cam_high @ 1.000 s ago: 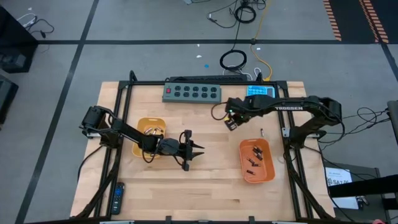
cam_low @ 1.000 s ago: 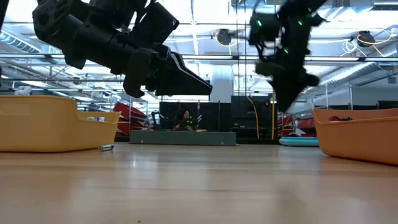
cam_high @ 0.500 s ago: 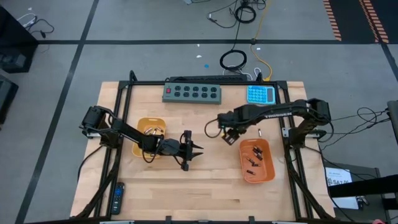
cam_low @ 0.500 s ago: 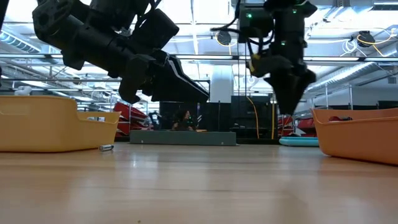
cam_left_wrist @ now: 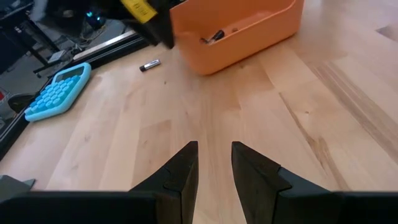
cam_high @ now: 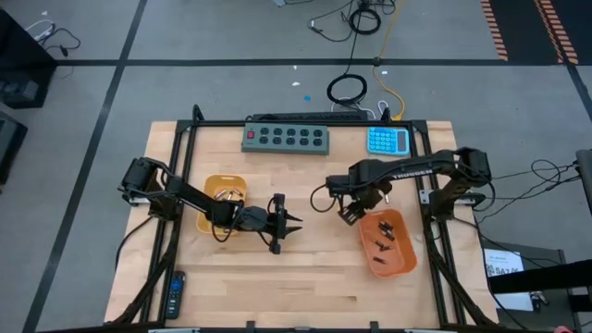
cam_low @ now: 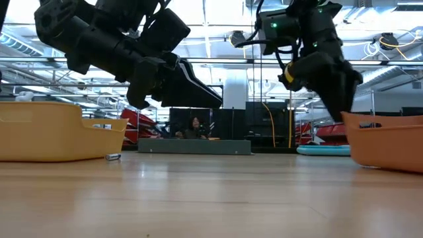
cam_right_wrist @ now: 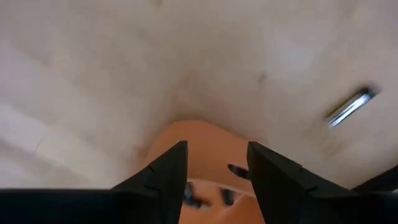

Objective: Sort batteries
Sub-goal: Put the silver battery into the yellow bin

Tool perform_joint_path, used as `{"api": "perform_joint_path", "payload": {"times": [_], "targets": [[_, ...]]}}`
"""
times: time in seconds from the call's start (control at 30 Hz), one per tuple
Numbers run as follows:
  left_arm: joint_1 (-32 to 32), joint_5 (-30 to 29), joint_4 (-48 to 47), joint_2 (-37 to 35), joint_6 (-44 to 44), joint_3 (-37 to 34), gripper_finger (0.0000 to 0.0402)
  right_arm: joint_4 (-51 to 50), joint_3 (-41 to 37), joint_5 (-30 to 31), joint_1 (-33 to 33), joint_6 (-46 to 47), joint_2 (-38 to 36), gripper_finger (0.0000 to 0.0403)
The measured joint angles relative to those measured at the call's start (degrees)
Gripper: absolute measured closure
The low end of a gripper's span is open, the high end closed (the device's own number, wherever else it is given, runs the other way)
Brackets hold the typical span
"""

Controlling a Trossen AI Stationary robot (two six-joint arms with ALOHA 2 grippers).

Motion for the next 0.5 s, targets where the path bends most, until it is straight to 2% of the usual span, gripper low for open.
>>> {"api": "perform_joint_path", "payload": {"times": [0.17,0.3,0.37,0.5], "targets": [[0.0,0.0,-0.1,0.0,0.0,0.0,0.0294,-2.9,0.0,-7.6,1.4,0.8,0.1,0.0245],[0.0,-0.1,-0.1,0.0,0.0,0.0,0.0294,-5.7,0.0,-9.5,2.6,1.1,0.1,0.0245],[0.0,-0.1,-0.2,0.0,0.0,0.0,0.0294,-6.9,0.0,-9.3,2.7,1.6,0.1,0.0245],[0.0,-0.3,-0.1,0.0,0.0,0.0,0.0294,-11.6,-0.1,-2.7,0.8,3.8,0.1,0.0245]]}}
